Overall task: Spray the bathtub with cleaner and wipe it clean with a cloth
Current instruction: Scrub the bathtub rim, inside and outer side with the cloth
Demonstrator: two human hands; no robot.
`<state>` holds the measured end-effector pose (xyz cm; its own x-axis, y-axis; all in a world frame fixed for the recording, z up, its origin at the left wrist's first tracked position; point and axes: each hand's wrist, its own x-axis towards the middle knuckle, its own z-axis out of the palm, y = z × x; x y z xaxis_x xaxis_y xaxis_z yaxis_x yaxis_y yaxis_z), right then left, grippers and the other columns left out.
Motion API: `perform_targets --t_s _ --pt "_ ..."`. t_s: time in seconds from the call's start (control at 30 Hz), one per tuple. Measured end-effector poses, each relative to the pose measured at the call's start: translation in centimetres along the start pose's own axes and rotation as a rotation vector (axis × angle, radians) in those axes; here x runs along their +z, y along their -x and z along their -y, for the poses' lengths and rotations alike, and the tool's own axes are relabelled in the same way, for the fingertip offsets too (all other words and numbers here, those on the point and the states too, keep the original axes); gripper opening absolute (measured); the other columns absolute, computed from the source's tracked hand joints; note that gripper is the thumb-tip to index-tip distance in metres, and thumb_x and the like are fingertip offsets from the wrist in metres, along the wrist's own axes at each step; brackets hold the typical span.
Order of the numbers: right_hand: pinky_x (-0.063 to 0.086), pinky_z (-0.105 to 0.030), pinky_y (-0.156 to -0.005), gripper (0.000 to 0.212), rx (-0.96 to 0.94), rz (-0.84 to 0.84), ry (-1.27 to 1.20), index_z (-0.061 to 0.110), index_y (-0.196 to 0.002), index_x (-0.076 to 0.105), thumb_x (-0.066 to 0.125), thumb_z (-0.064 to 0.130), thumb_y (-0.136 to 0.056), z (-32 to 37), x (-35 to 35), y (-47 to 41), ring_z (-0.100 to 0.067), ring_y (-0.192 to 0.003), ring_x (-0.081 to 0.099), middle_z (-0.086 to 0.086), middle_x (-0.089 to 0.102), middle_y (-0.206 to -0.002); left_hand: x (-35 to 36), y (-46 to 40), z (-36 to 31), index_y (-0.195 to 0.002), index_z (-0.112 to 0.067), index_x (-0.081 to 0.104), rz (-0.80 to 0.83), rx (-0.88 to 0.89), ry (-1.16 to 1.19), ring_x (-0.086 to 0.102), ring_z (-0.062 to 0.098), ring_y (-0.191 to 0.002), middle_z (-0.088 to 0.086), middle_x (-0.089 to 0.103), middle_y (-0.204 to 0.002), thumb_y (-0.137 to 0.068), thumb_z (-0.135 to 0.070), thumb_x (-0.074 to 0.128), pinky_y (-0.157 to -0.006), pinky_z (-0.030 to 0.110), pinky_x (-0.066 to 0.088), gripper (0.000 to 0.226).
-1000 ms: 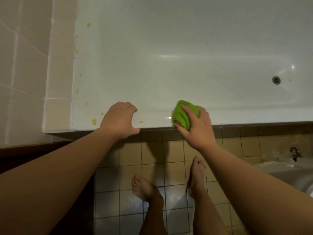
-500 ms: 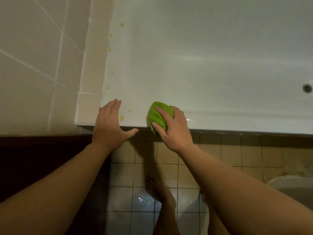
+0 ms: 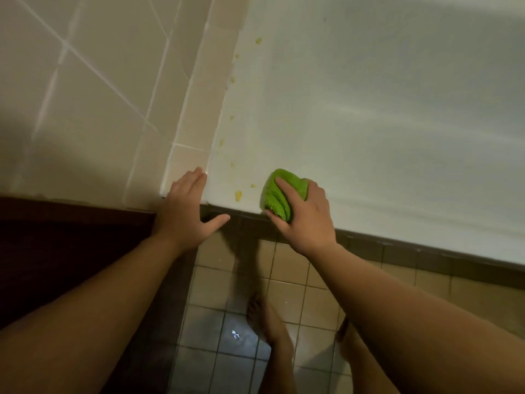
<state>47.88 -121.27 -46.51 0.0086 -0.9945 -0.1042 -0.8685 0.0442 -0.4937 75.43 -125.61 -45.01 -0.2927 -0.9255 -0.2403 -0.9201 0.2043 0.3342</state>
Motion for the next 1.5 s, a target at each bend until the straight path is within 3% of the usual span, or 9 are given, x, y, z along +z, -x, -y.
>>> perform_targets --t_s 0.13,0.3,0.47,0.57,0.77,0.97,1.17,1.37,1.5 --pt "0.045 -0.045 -0.103 0.073 -0.096 0.080 -0.046 0.039 -0.152 0.042 0.069 0.061 -0.088 1.9 0.8 -3.6 -0.033 -0.118 0.046 -0.013 0.044 -0.136 0.4 0.1 0.7 -0.148 0.001 0.048 -0.038 0.003 0.041 0.041 0.039 -0.144 0.019 0.044 -0.157 -0.088 -0.058 0.055 -0.121 0.049 0.032 0.085" --pt "0.042 -0.044 -0.105 0.068 0.133 0.023 -0.070 0.037 -0.152 0.040 0.065 0.057 -0.092 -0.1 -0.3 -2.4 -0.031 -0.122 0.041 -0.012 0.039 -0.137 0.4 -0.5 0.5 -0.152 -0.002 0.044 -0.055 -0.057 0.104 0.034 0.037 -0.148 0.016 0.039 -0.161 -0.095 -0.033 0.049 -0.122 0.041 0.021 0.065" --pt "0.042 -0.051 -0.105 0.080 -0.215 0.084 0.019 0.031 -0.149 0.046 0.080 0.042 -0.078 0.4 0.4 0.9 -0.036 -0.125 0.038 -0.018 0.043 -0.140 0.4 -1.6 0.6 -0.154 -0.005 0.043 -0.086 -0.074 0.133 0.030 0.032 -0.151 0.012 0.036 -0.163 -0.100 -0.022 0.044 -0.126 0.044 0.021 0.057" --pt "0.040 -0.052 -0.107 0.079 -0.314 0.122 0.007 0.031 -0.151 0.044 0.078 0.040 -0.081 1.9 1.6 -1.6 -0.037 -0.128 0.036 -0.018 0.041 -0.143 0.8 -1.7 0.8 -0.150 -0.002 0.048 -0.122 -0.064 0.172 0.036 0.036 -0.148 0.016 0.041 -0.160 -0.095 -0.019 0.047 -0.124 0.047 0.025 0.057" --pt "0.039 -0.049 -0.113 0.060 -0.245 0.052 -0.198 0.029 -0.150 0.043 0.067 0.040 -0.095 2.6 2.9 -2.9 -0.035 -0.132 0.034 -0.005 0.030 -0.143 1.0 -1.6 0.6 -0.144 0.003 0.053 -0.178 -0.042 0.155 0.044 0.040 -0.142 0.021 0.048 -0.153 -0.087 -0.008 0.057 -0.120 0.049 0.032 0.058" --pt "0.038 -0.050 -0.106 0.065 -0.608 0.084 -0.016 0.027 -0.148 0.054 0.072 0.044 -0.088 3.9 3.3 -6.5 -0.040 -0.125 0.046 -0.022 0.047 -0.143 0.5 -2.0 0.8 -0.149 -0.001 0.048 -0.115 -0.101 0.168 0.035 0.033 -0.148 0.015 0.041 -0.159 -0.094 -0.006 0.063 -0.121 0.034 0.019 0.057" --pt "0.037 -0.045 -0.107 0.063 -0.335 0.010 -0.105 0.024 -0.145 0.056 0.075 0.042 -0.088 3.3 2.3 -9.0 -0.035 -0.124 0.041 -0.020 0.049 -0.139 0.2 -1.9 0.8 -0.154 -0.007 0.044 -0.093 -0.132 0.161 0.029 0.027 -0.151 0.007 0.034 -0.165 -0.095 -0.015 0.069 -0.124 0.035 0.018 0.064" --pt "0.039 -0.047 -0.106 0.070 -0.731 0.222 0.018 0.028 -0.146 0.055 0.077 0.043 -0.081 3.5 2.6 -7.2 -0.039 -0.123 0.048 -0.019 0.051 -0.138 0.1 -1.0 0.2 -0.150 0.000 0.047 -0.106 -0.167 0.153 0.037 0.033 -0.147 0.015 0.039 -0.161 -0.087 -0.017 0.079 -0.120 0.031 0.020 0.073" --pt "0.037 -0.046 -0.108 0.066 -0.532 0.148 -0.030 0.031 -0.149 0.051 0.074 0.044 -0.088 6.2 3.2 -12.6 -0.037 -0.125 0.042 -0.018 0.047 -0.141 0.5 -0.1 0.1 -0.153 0.002 0.042 -0.118 -0.166 0.157 0.031 0.032 -0.150 0.016 0.035 -0.163 -0.090 -0.013 0.076 -0.123 0.033 0.017 0.073"
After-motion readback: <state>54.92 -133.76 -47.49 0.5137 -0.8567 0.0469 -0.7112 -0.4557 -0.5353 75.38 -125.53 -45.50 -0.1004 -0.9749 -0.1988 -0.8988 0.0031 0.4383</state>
